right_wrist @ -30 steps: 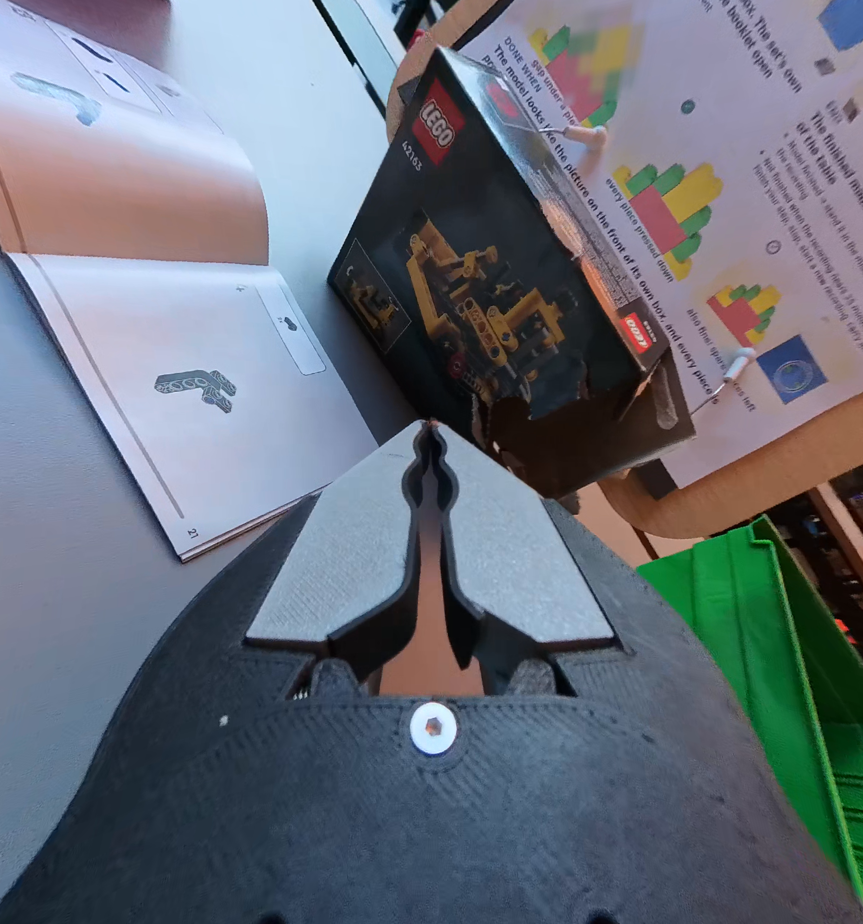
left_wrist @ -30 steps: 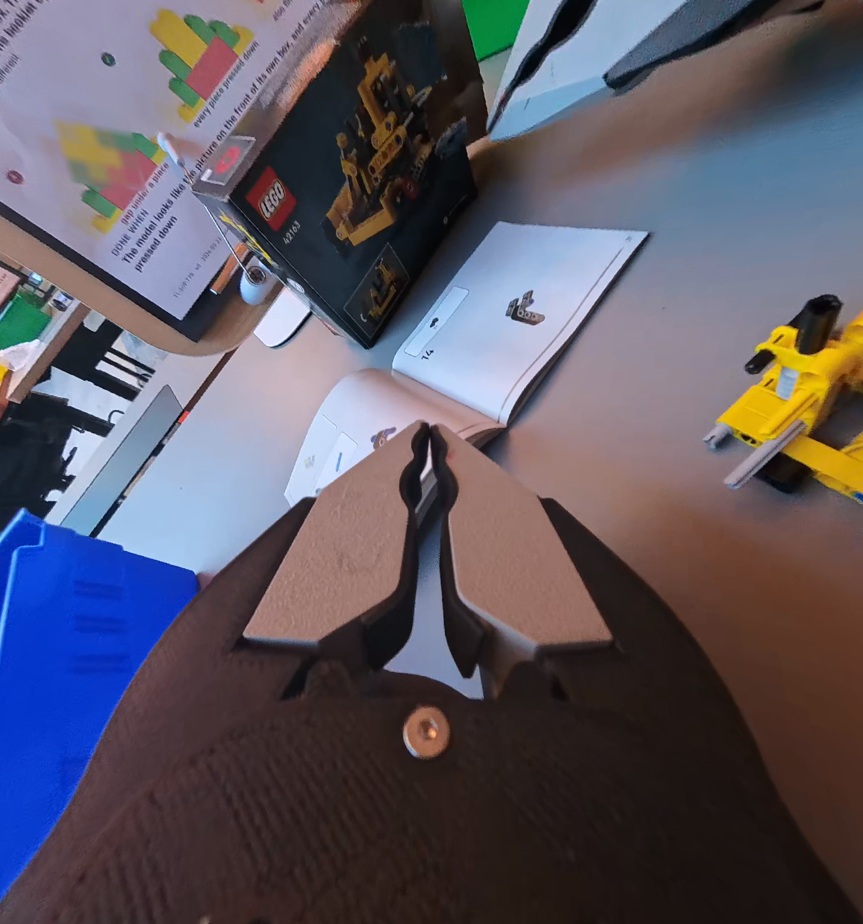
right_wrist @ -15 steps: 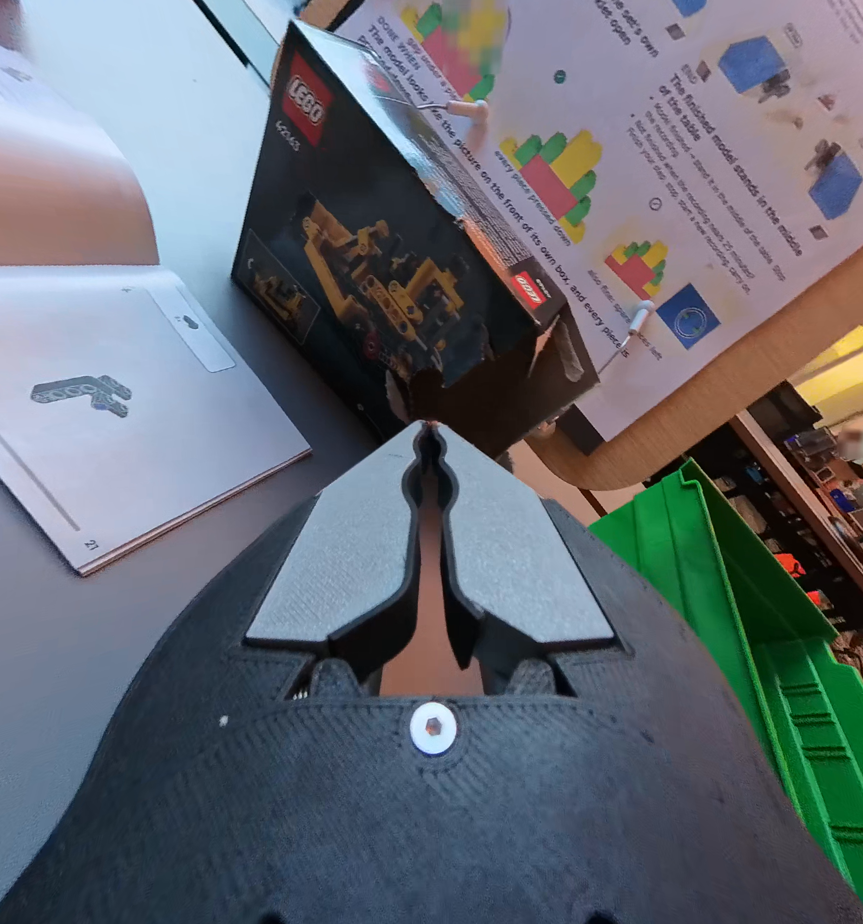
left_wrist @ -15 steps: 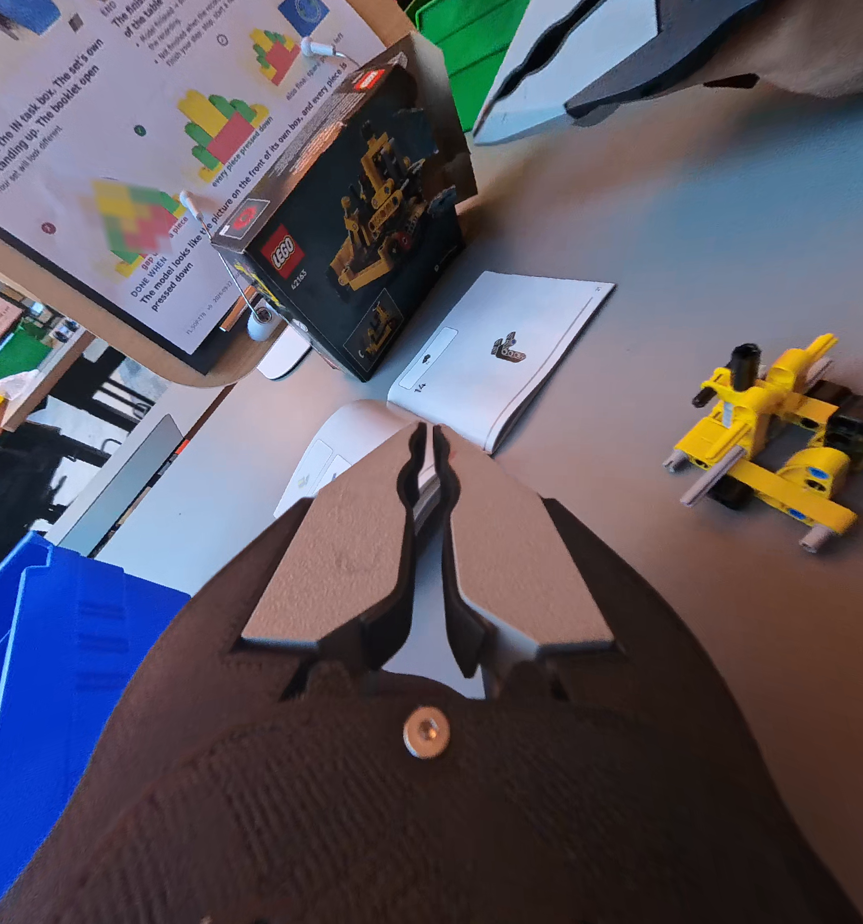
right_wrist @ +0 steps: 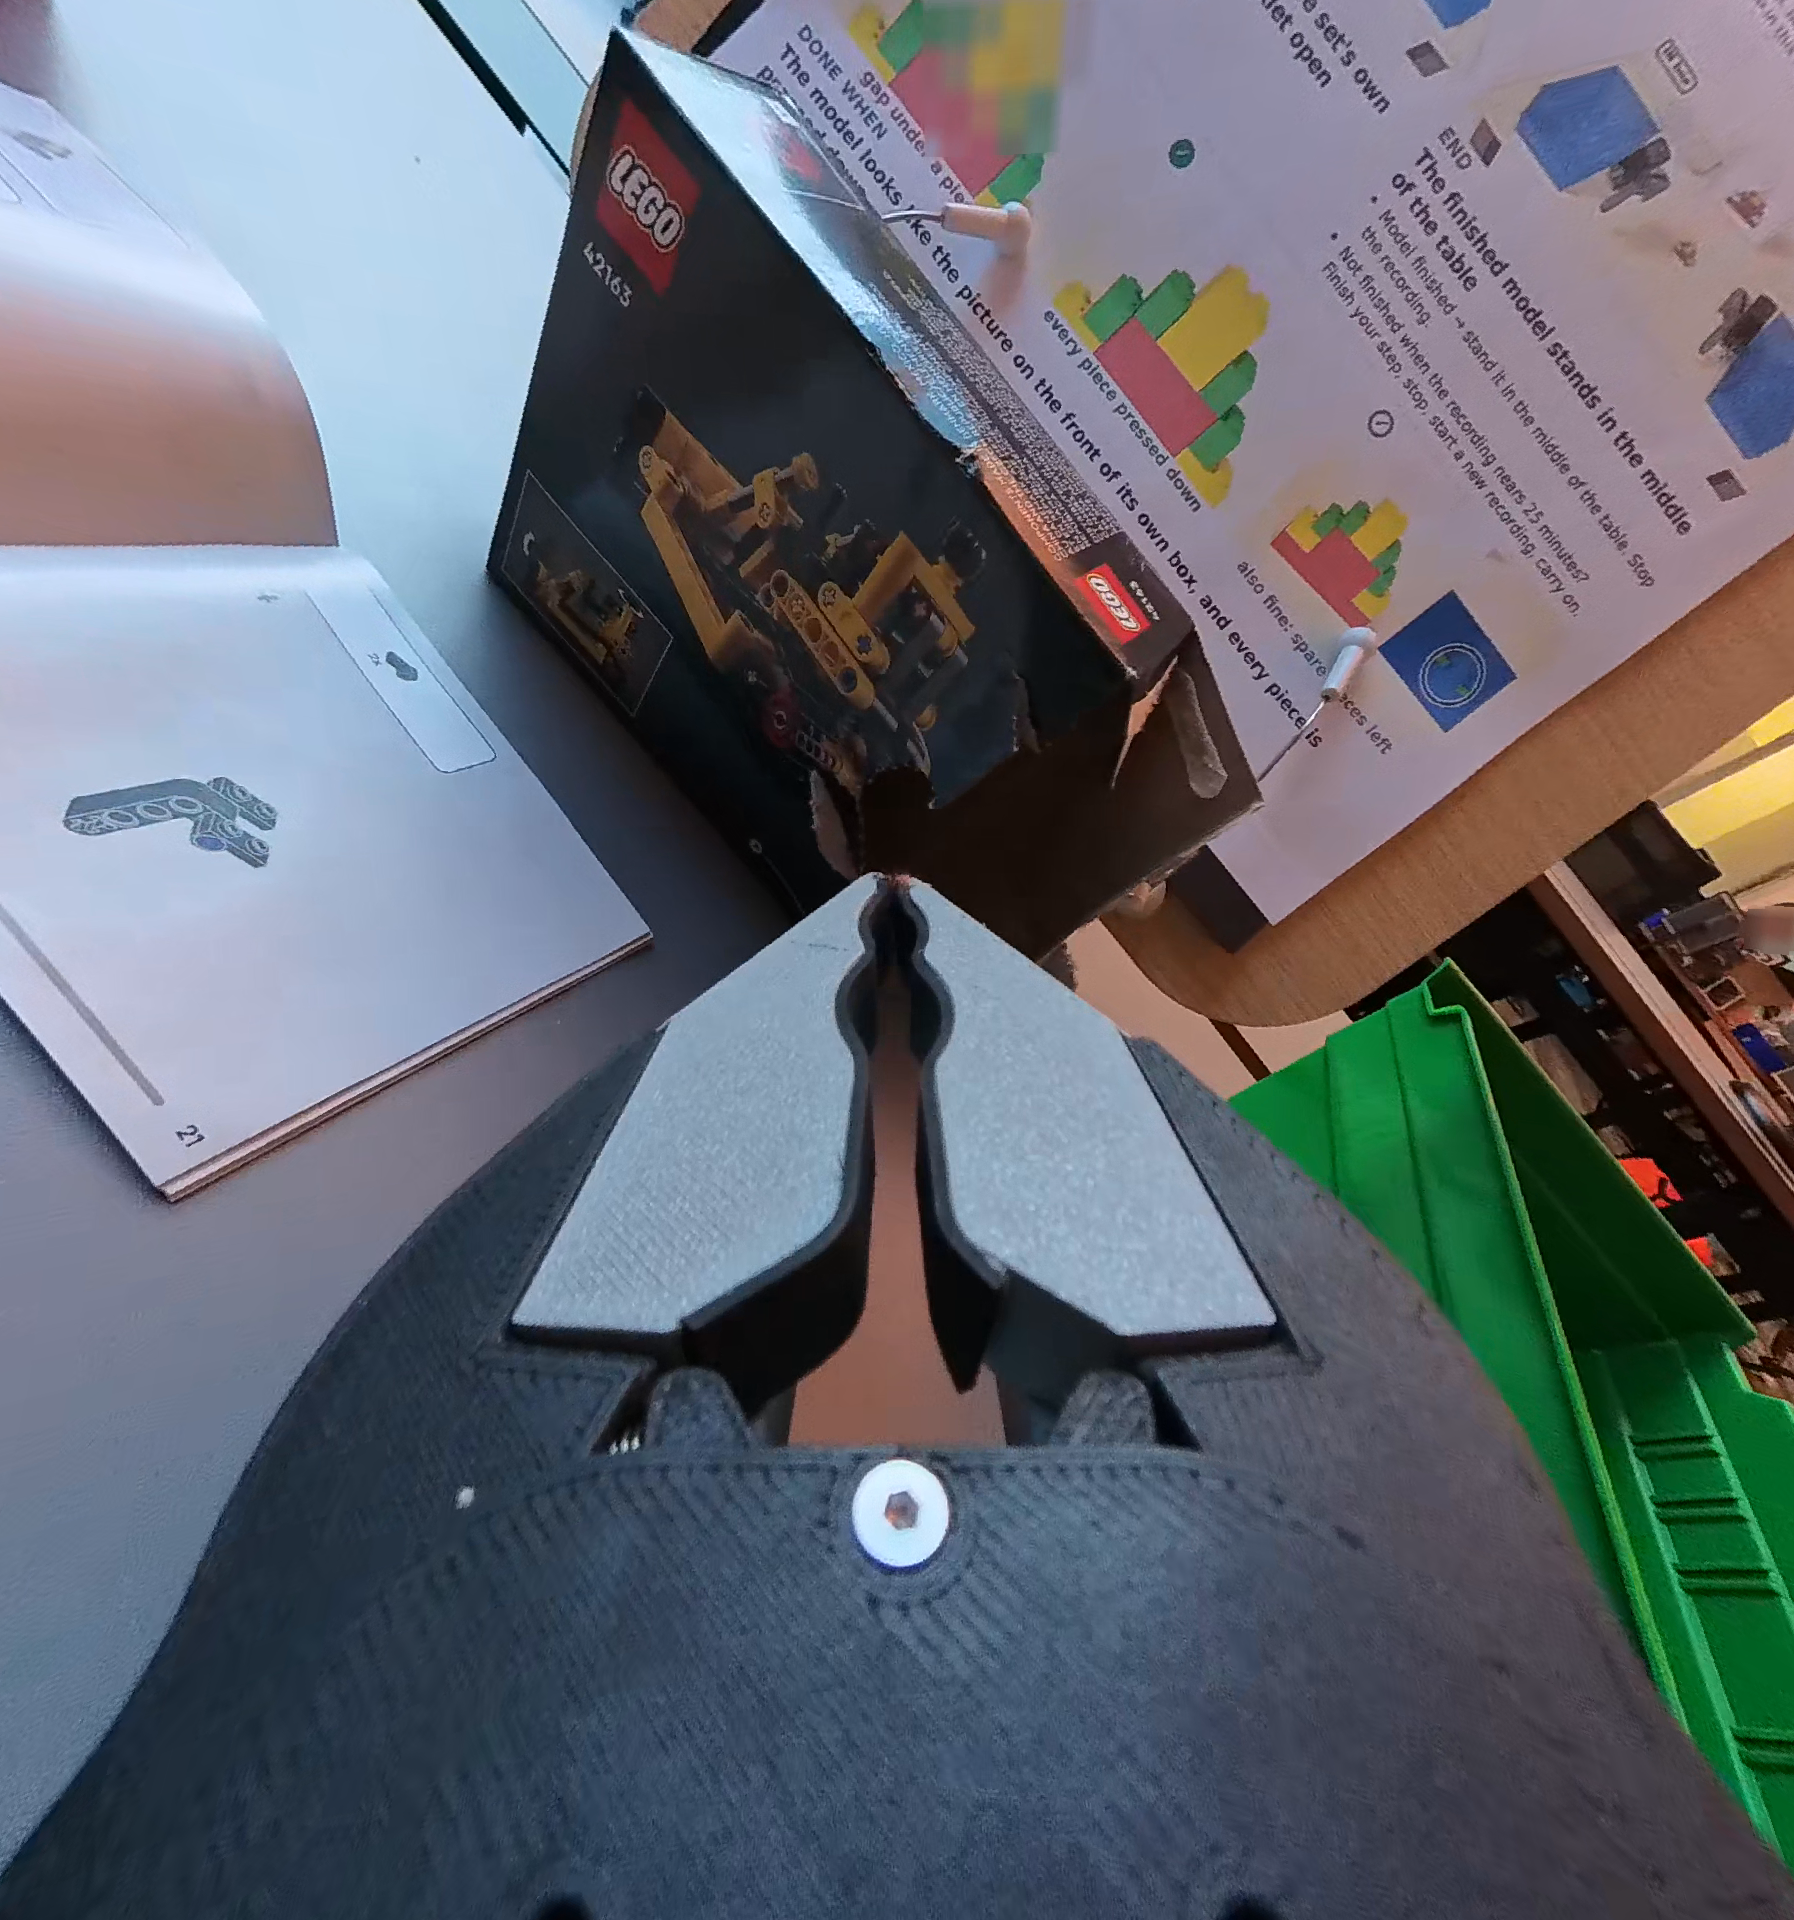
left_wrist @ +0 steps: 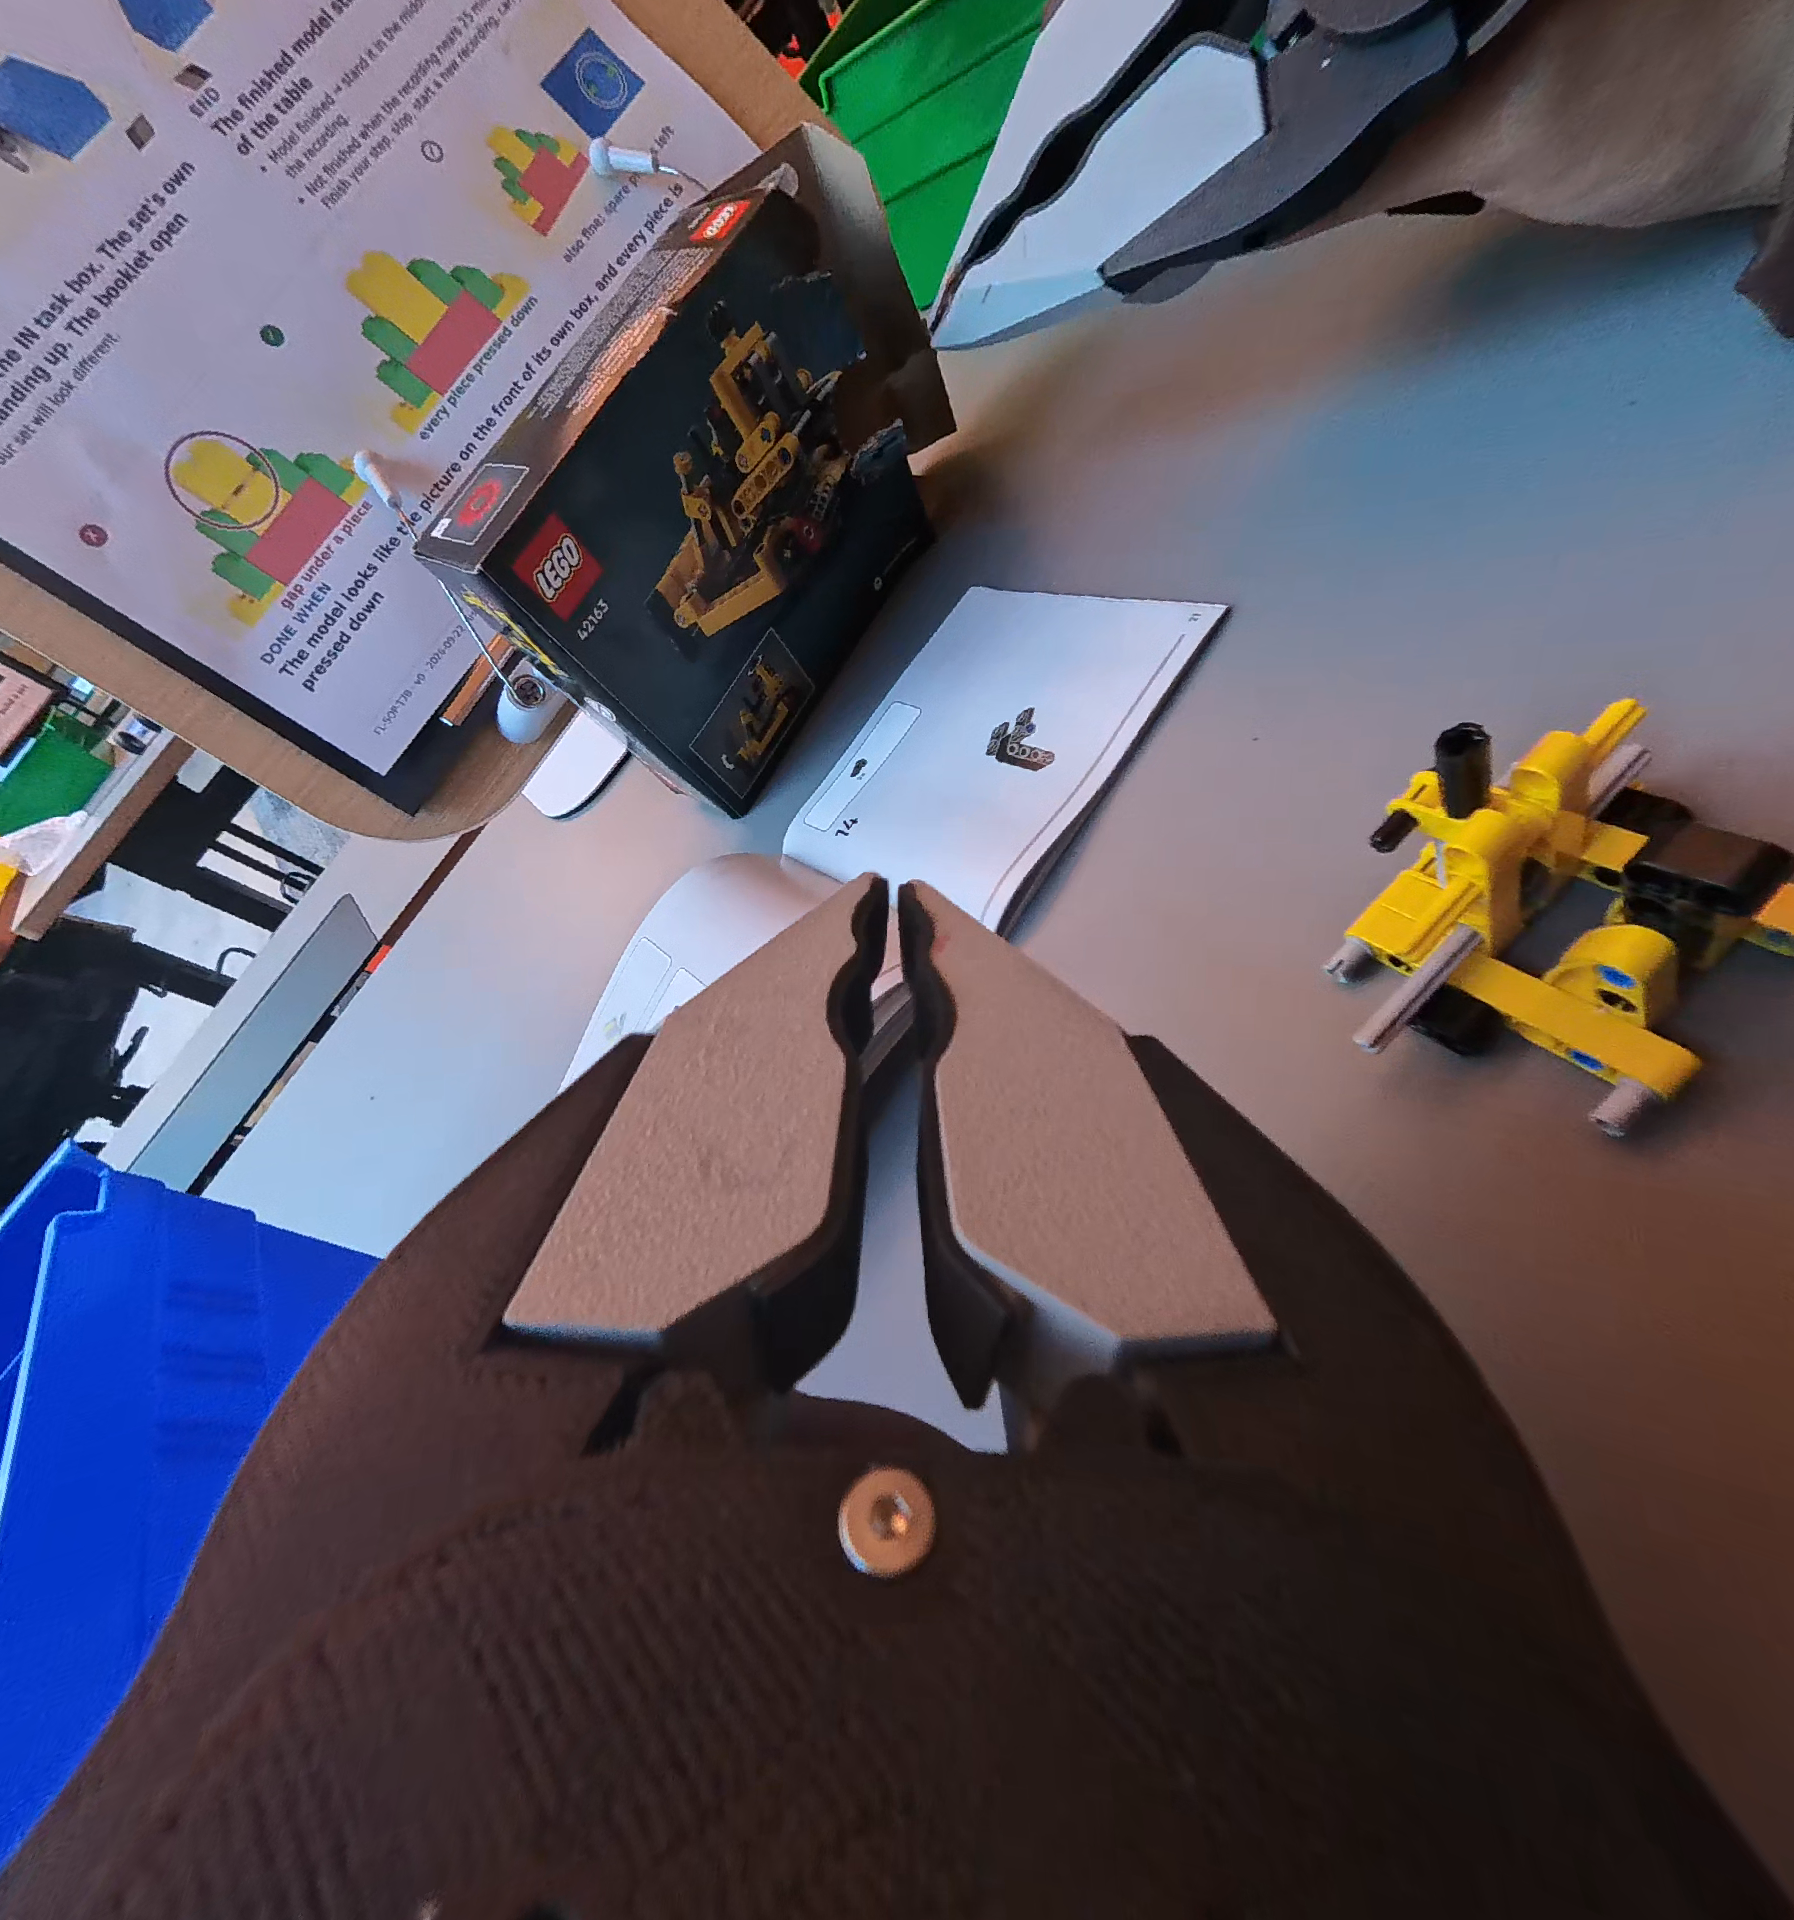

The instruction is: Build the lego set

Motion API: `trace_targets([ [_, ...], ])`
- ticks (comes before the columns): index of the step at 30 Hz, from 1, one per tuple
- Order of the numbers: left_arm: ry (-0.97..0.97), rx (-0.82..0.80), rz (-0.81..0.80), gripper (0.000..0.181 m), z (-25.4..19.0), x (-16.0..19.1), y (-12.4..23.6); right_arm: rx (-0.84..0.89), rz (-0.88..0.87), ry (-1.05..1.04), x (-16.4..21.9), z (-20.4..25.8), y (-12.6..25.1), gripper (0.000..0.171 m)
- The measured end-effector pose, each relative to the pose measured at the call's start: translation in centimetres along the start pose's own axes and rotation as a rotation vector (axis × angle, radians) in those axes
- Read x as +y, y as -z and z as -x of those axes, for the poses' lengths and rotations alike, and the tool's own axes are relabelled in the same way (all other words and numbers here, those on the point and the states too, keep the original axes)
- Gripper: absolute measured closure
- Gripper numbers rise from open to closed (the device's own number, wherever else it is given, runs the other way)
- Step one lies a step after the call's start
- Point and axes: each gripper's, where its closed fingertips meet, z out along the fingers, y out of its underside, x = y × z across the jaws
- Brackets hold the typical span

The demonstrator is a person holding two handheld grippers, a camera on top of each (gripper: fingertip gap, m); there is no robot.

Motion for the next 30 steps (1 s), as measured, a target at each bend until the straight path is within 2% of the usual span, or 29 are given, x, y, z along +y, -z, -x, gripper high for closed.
trace_targets([
  [30,0.002,0.004,-0.003,0.181,-0.2,-0.1,0.0,-0.034,0.014,0.031,-0.1,1.1,-0.2,0.171],
])
